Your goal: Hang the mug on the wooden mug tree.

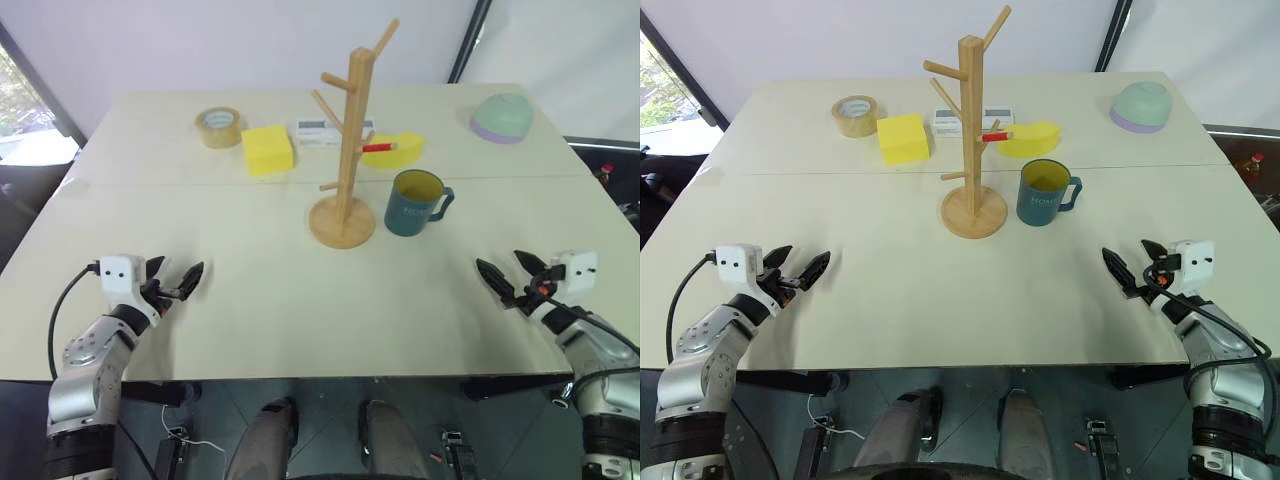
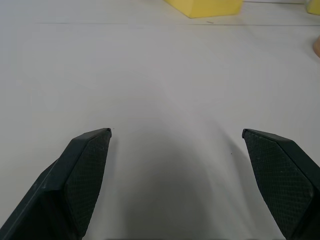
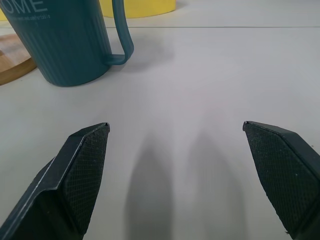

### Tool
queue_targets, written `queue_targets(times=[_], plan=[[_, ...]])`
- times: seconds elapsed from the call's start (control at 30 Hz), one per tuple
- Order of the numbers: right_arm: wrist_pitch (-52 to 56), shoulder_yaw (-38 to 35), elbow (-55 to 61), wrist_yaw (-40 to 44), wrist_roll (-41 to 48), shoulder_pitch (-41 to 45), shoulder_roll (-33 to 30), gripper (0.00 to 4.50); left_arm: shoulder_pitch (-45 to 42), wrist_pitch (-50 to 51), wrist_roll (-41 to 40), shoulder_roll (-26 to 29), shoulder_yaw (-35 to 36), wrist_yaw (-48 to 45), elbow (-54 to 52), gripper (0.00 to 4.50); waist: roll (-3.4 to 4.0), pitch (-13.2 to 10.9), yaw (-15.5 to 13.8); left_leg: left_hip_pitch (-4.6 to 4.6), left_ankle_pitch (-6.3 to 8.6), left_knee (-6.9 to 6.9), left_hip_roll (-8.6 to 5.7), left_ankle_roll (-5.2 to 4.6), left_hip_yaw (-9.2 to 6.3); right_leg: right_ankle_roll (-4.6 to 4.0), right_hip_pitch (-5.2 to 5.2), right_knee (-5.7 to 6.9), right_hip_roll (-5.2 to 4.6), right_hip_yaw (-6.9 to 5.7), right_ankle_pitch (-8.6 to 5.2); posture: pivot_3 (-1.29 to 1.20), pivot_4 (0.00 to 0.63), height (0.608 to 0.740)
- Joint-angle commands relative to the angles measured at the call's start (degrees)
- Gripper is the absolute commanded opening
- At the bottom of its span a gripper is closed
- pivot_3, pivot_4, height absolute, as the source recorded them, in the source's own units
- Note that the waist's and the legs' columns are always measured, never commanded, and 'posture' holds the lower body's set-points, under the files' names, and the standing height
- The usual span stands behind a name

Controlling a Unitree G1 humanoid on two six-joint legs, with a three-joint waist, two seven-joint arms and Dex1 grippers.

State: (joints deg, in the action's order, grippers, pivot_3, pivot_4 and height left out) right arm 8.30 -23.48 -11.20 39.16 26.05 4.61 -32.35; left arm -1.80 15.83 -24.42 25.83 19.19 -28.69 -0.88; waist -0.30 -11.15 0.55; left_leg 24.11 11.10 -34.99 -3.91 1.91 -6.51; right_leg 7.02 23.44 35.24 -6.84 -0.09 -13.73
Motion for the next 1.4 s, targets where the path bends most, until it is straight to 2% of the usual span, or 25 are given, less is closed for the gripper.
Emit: queue_targets(times=[0.03,0.37,0.6,0.77,1.0,1.4], plan=[[-0.2,-1.1,2.7,0.2,0.8,0.4,-0.8,4.44,0.1,-1.2,-0.3,0.5,0.9,-0.4,-1.8,4.50,0.00,0.0,0.0,0.00,0.00,0.00,0.00,0.00,0.00,0.00,0.00,0.00,0.00,0.00,0.00,0.00,0.150,0.740],[0.3,-1.0,3.3,-0.6,0.4,1.1,-1.0,4.44,-0.9,-0.5,-1.7,0.5,0.0,-2.2,-3.8,4.50,0.00,0.0,0.0,0.00,0.00,-0.01,0.00,0.00,0.01,0.00,0.00,0.00,0.00,0.00,0.00,0.00,0.150,0.740],[1.0,1.2,2.5,-3.4,-2.4,5.4,-1.2,4.44,-0.9,0.5,-3.8,1.1,-6.3,-9.6,-12.3,4.50,0.01,0.0,0.1,0.00,-0.01,-0.04,0.00,-0.01,0.05,-0.01,-0.01,0.00,0.00,0.01,0.01,0.00,0.150,0.740],[2.4,2.3,0.6,-5.7,-2.0,11.1,0.7,4.44,-2.4,3.7,-6.0,2.1,-14.3,-16.0,-19.4,4.50,0.01,0.0,0.1,0.00,-0.02,-0.03,0.00,-0.02,0.05,-0.03,0.00,0.01,0.00,0.01,0.02,0.00,0.150,0.740],[-2.1,6.8,-9.1,-9.0,-8.2,18.9,3.1,4.44,-6.0,6.3,-5.5,2.5,-22.7,-19.5,-24.2,4.50,0.02,0.0,0.1,0.00,-0.03,-0.03,-0.04,-0.04,0.11,-0.03,-0.01,0.01,0.04,0.00,0.02,0.00,0.150,0.740],[-10.2,10.3,-24.0,-11.4,-13.7,28.4,5.4,4.44,-8.3,6.6,-5.1,0.9,-22.2,-16.3,-24.0,4.50,0.03,0.0,0.3,-0.04,-0.04,-0.08,-0.15,-0.05,0.14,-0.01,-0.02,0.12,0.09,0.00,0.03,0.00,0.150,0.740]])
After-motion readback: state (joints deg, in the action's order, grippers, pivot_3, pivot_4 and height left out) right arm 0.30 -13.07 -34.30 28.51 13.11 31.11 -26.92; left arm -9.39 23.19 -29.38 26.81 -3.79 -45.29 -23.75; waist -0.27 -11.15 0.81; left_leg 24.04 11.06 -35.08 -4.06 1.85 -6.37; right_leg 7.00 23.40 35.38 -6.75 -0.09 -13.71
